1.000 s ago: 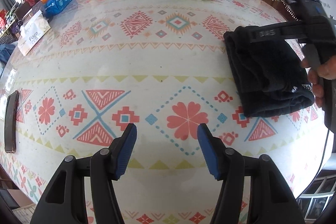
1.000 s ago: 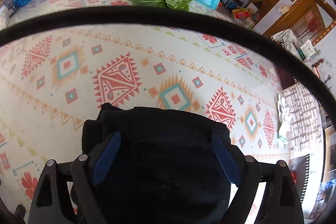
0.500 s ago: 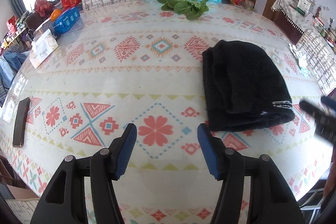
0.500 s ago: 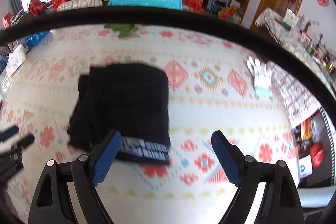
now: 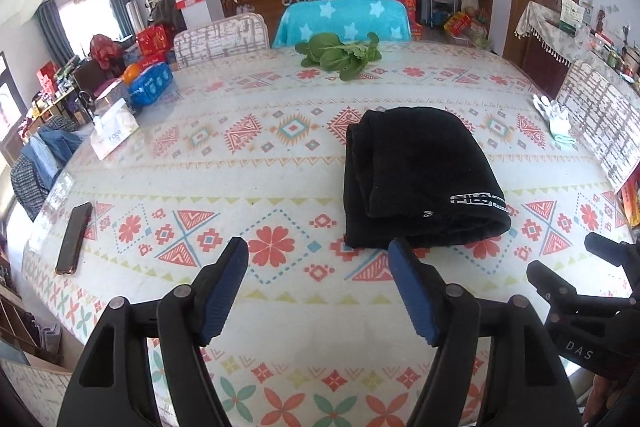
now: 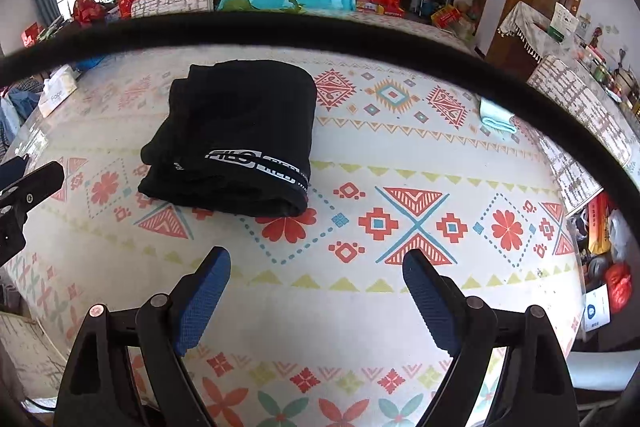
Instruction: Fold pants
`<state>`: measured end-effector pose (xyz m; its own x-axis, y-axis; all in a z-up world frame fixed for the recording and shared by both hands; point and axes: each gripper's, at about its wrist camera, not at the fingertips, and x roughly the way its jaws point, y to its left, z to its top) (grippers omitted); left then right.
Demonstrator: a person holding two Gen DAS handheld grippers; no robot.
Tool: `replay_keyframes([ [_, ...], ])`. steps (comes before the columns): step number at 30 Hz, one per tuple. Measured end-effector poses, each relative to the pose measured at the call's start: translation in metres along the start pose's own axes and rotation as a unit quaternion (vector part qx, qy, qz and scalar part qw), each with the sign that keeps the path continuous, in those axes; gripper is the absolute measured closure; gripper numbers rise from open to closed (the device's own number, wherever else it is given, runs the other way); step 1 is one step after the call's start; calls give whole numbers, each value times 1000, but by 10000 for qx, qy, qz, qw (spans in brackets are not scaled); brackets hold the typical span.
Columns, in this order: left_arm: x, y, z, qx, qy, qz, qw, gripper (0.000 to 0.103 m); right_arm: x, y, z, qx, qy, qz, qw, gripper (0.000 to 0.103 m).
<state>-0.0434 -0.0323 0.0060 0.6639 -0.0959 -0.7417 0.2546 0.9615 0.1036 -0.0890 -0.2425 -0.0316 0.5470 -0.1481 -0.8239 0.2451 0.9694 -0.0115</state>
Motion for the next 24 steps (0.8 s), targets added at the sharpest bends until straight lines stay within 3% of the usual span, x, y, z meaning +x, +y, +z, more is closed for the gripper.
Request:
replay_keyframes([
  [8, -32, 6, -13, -243, -338, 250, 9988, 29, -16, 7, -6, -177, -196, 197, 9995, 12],
  [12, -66, 15, -13, -507, -1023, 488, 9923, 7, -28, 10, -11, -258, -386, 351, 9983, 12],
  [15, -86, 21, -8, -711, -1374, 493, 9867, 1, -41, 11, -12, -320, -635, 466, 9964, 12],
  [19, -87, 18, 1, -698, -1362, 478, 9871, 0, -47, 13, -11, -410, -716, 507, 9953, 12],
  [24, -72, 8, -4, -629, -931, 461, 9926, 0, -36, 14, -12, -299, -510, 606, 9964, 12],
])
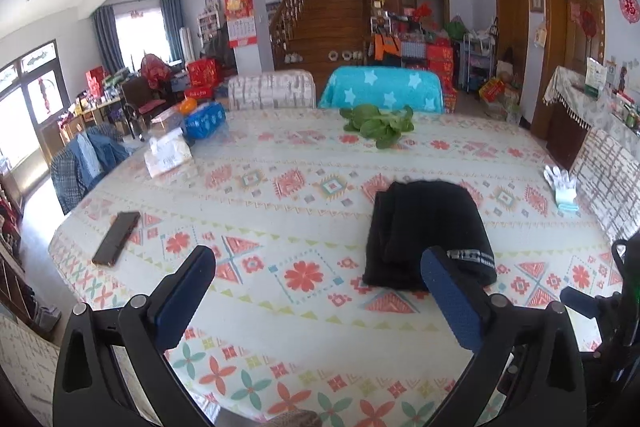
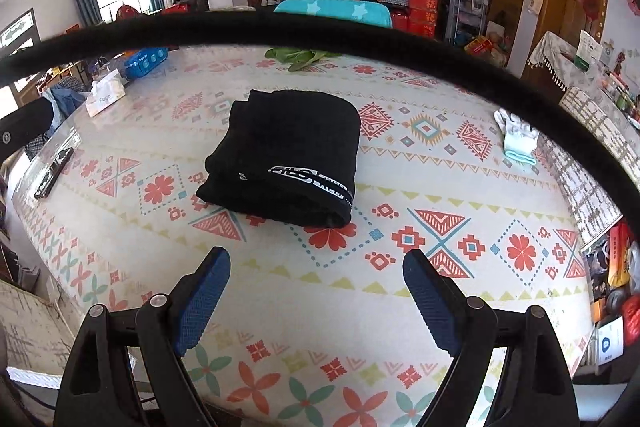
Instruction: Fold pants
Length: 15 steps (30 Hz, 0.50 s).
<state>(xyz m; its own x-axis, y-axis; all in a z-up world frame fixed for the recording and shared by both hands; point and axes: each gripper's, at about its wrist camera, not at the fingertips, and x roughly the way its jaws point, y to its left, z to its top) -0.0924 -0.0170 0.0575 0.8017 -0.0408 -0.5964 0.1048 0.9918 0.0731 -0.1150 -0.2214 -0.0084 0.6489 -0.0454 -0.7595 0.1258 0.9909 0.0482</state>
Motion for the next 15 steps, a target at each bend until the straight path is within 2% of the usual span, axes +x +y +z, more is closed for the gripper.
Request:
replay_keyframes([
  [9, 26, -12, -27, 265, 701, -137, 9971, 0, 18, -3, -10, 258, 299, 46, 9992, 12],
  [15, 38, -14, -29, 245, 909, -207, 9953, 0, 29, -8, -11, 336, 471, 14, 9983, 12],
])
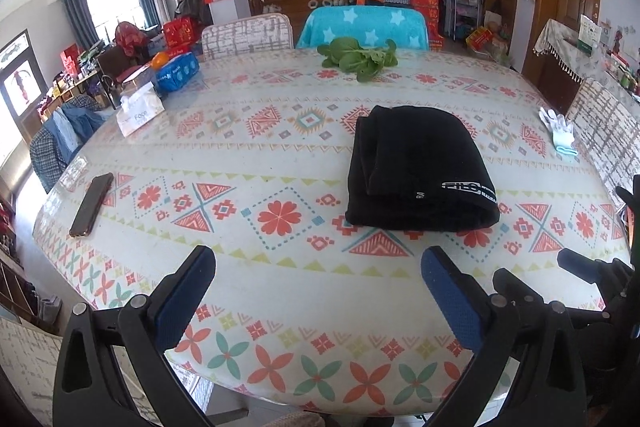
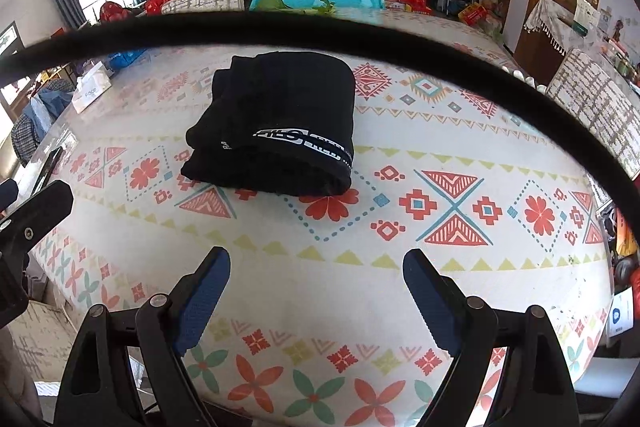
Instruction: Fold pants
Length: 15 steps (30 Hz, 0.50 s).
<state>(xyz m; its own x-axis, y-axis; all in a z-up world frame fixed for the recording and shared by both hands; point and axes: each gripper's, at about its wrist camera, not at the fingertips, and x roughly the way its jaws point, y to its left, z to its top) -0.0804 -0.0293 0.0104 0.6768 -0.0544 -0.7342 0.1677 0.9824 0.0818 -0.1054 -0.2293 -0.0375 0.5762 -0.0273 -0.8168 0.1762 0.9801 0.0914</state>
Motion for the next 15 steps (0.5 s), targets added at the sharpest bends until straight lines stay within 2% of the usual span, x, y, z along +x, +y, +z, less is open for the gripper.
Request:
replay_keyframes([
  [15, 33, -6, 3, 19, 475, -210, 9986, 0, 19, -7, 7, 98, 227, -127, 9996, 12],
])
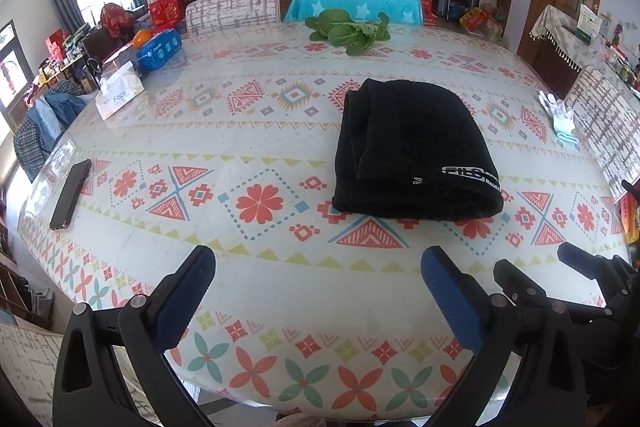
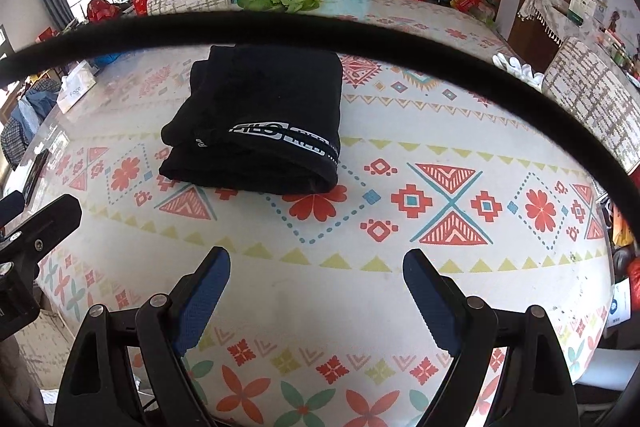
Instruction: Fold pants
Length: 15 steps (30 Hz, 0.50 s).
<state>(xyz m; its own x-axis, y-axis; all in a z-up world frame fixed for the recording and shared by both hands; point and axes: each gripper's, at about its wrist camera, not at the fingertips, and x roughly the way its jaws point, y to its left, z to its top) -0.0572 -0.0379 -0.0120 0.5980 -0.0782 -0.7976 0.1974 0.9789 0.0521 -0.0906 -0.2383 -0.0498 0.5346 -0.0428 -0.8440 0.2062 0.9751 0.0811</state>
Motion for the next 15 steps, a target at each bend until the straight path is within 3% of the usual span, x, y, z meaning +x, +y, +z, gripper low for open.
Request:
replay_keyframes([
  [15, 26, 7, 1, -173, 458, -166, 9987, 0, 14, 1, 3, 31, 212, -117, 9997, 12],
])
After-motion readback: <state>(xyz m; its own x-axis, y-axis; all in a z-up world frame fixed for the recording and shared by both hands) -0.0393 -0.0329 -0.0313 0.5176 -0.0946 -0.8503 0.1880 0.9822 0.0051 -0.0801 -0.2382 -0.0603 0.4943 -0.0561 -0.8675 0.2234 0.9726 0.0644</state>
